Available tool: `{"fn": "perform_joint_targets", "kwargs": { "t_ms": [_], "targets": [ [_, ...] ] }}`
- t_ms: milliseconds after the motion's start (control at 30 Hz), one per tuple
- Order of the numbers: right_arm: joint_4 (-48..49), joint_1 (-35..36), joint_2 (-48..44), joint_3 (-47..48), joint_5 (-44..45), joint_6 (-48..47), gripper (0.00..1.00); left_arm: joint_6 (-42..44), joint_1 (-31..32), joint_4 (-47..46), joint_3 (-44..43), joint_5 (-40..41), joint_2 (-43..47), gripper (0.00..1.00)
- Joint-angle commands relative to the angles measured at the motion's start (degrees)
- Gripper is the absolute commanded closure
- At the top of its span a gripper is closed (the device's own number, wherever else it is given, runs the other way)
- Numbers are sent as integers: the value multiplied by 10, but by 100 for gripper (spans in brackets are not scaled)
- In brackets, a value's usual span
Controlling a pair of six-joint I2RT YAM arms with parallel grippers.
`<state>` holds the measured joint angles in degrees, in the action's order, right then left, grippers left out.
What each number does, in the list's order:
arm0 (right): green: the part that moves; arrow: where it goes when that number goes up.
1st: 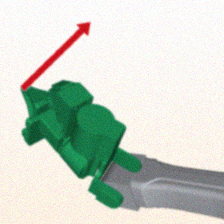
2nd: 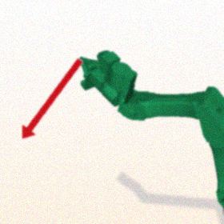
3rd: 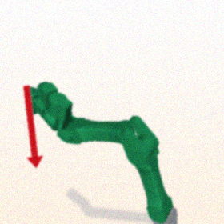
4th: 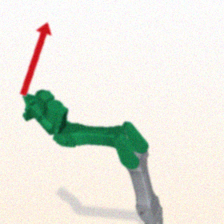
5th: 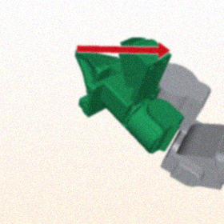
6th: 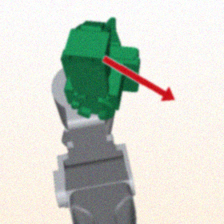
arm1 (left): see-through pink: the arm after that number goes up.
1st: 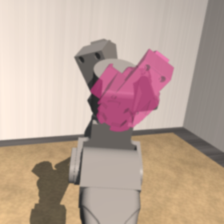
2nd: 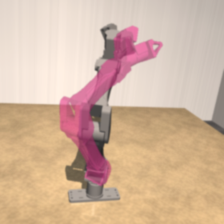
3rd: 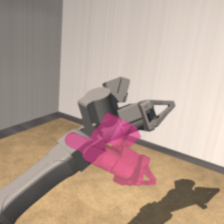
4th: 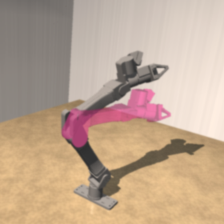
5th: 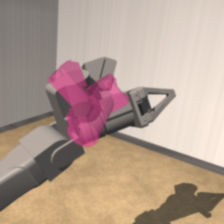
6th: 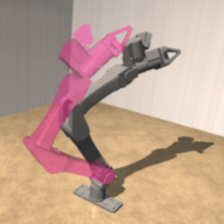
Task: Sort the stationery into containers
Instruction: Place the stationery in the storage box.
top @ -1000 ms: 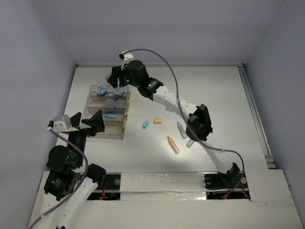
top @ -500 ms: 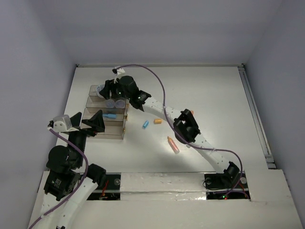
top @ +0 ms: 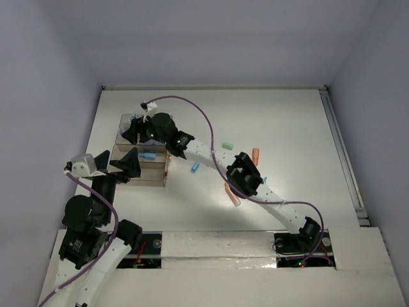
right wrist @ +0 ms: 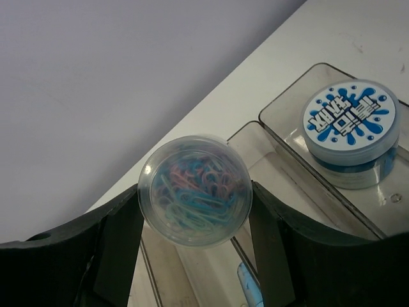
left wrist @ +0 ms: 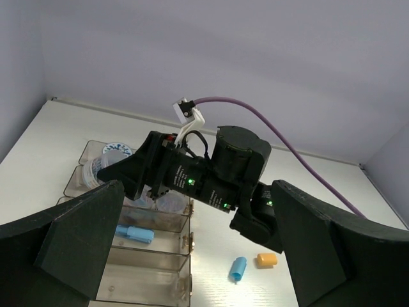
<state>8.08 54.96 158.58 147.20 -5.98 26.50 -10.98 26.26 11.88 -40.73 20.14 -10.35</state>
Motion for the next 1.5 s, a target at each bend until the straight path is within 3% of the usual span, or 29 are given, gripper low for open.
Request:
{"fn": "perform_joint_targets", "kwargs": {
  "t_ms": [0, 767, 1467],
  "targets": [
    [50, 3, 9, 29, 11, 10, 57, 3, 3, -25, 3, -4, 9, 1],
    [43, 3, 11, 11, 39, 15, 51, 3, 3, -24, 3, -3, 17, 1],
    [37, 3, -23, -38, 43, 22, 28, 2, 3, -20, 3, 2, 24, 1]
  ]
}}
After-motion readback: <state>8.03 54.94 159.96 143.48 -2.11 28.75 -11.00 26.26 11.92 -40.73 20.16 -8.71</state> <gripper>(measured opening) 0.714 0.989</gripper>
